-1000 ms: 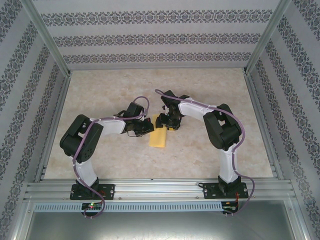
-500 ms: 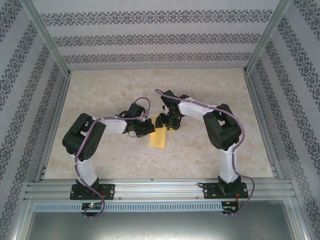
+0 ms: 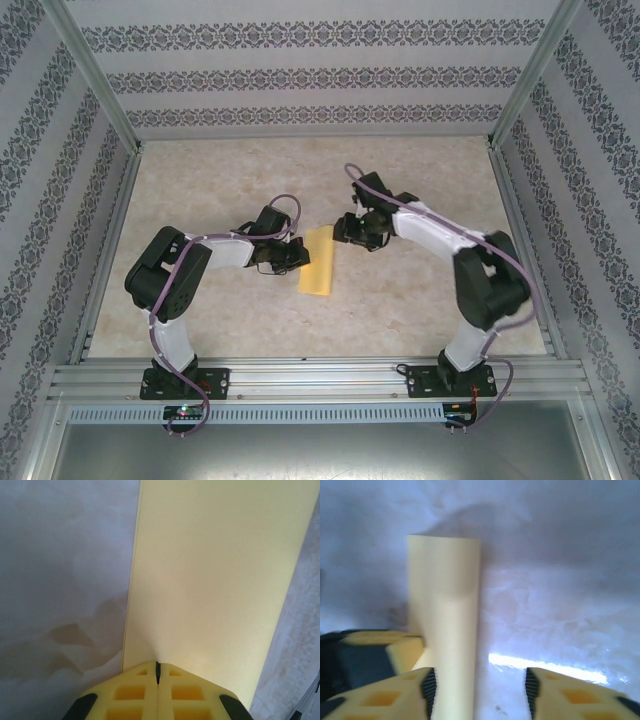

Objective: Fold a paper plane with a square sheet of paper (pick it up from the middle)
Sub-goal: Hold the square sheet of paper at the center of the table, then fold the square sheet of paper in half at the center of the table.

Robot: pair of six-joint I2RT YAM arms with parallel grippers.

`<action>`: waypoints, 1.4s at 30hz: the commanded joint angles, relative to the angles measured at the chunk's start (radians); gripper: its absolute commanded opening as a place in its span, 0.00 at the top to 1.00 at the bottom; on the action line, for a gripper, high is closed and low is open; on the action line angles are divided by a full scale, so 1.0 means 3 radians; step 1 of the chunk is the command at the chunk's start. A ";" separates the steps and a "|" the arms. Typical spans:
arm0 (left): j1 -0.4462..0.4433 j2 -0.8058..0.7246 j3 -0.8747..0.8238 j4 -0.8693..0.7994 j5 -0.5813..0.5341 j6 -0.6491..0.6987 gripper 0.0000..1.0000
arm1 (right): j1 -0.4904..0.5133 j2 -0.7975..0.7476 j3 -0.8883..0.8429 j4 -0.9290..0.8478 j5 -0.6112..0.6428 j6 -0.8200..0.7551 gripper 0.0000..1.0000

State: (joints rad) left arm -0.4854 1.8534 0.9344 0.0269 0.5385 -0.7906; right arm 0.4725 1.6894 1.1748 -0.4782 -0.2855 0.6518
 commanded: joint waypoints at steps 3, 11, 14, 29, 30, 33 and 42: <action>-0.0062 0.0106 0.0004 -0.0187 -0.0107 0.0067 1.00 | 0.0121 -0.0208 -0.0483 0.1103 -0.0644 0.0518 0.91; -0.0061 0.0116 0.0002 -0.0201 -0.0107 0.0073 1.00 | 0.0296 0.0172 -0.0713 0.1680 -0.0863 0.0767 1.00; -0.0059 0.0127 0.0012 -0.0217 -0.0099 0.0079 1.00 | 0.0287 0.0236 -0.0788 0.1685 -0.0843 0.0740 1.00; -0.0060 0.0162 0.0020 -0.0241 -0.0094 0.0092 1.00 | 0.0088 0.0402 -0.1319 0.2004 -0.0909 0.0626 1.00; -0.0059 0.0166 0.0020 -0.0241 -0.0100 0.0092 1.00 | 0.0077 0.0417 -0.1352 0.2017 -0.0909 0.0614 1.00; -0.0059 0.0170 0.0021 -0.0248 -0.0094 0.0097 1.00 | 0.0062 0.0461 -0.1405 0.1949 -0.0820 0.0524 1.00; -0.0059 0.0168 0.0025 -0.0269 -0.0102 0.0109 1.00 | 0.0132 -0.0024 -0.1412 0.2108 -0.0969 0.0446 1.00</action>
State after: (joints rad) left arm -0.4854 1.8572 0.9405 0.0196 0.5392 -0.7860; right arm 0.4999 1.7546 0.7567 0.1501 -0.5671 0.8192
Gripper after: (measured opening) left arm 0.059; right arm 0.054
